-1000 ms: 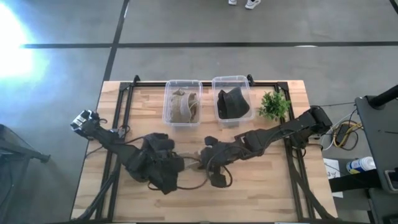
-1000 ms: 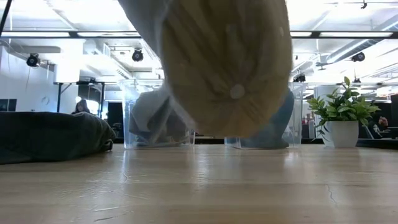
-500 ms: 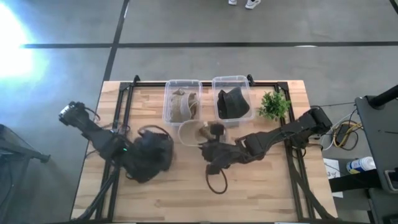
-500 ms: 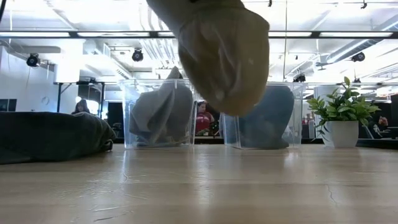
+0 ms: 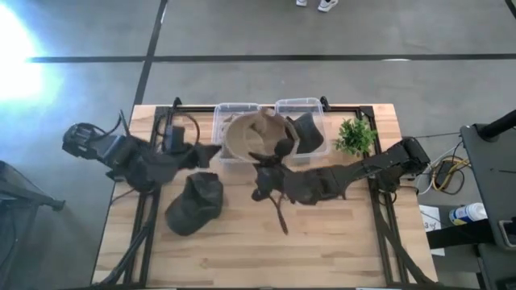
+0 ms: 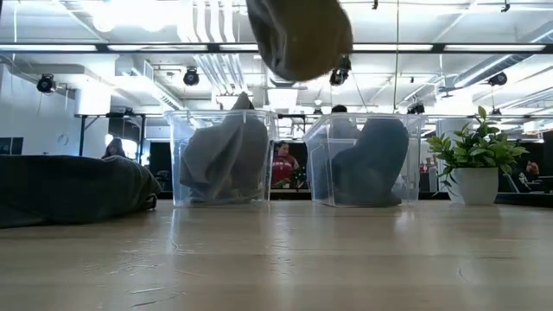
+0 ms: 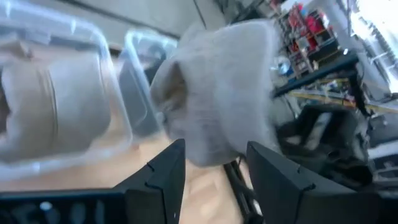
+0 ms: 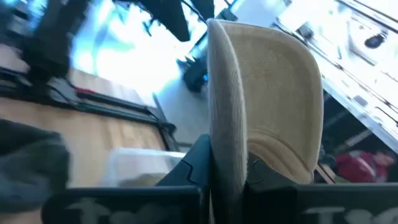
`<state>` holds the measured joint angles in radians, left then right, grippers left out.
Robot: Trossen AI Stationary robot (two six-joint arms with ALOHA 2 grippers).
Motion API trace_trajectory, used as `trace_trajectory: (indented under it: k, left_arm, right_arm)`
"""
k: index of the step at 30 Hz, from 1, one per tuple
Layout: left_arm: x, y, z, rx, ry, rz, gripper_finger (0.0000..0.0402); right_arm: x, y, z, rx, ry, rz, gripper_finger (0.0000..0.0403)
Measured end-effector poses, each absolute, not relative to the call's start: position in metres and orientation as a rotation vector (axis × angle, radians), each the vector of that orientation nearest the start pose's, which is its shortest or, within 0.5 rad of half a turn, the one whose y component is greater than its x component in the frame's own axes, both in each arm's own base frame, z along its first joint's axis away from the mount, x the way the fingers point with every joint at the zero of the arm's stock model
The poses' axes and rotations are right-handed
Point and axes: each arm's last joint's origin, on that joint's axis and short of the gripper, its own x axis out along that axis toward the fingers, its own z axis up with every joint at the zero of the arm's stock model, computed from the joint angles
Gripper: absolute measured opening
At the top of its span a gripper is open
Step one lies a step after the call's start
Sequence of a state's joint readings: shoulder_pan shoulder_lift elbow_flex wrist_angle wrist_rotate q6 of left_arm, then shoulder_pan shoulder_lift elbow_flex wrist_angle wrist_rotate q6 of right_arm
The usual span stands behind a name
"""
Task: Pick & Place hat
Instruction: Put the brown cap into the left transparent bin
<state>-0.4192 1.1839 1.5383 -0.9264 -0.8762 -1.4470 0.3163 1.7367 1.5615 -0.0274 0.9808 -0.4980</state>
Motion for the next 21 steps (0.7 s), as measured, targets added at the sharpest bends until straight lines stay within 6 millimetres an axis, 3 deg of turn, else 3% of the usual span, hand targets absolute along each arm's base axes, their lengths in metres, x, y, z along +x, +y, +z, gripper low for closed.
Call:
trace_trajectory:
  k: [5, 10, 21]
  left_arm:
    - [0.191, -0.046, 0.455, -1.023, 0.007, 0.700, 0.0163]
    - [0.203, -0.036, 0.456, -1.009, 0.013, 0.692, 0.0163]
    - [0.237, -0.025, 0.441, -0.995, 0.110, 0.702, 0.0163]
  right_arm:
    - [0.389, 0.084, 0.361, -0.636, 0.367, -0.634, 0.0013]
    - [0.391, 0.082, 0.361, -0.716, 0.389, -0.590, 0.0013]
    - [0.393, 0.076, 0.360, -0.735, 0.392, -0.556, 0.0013]
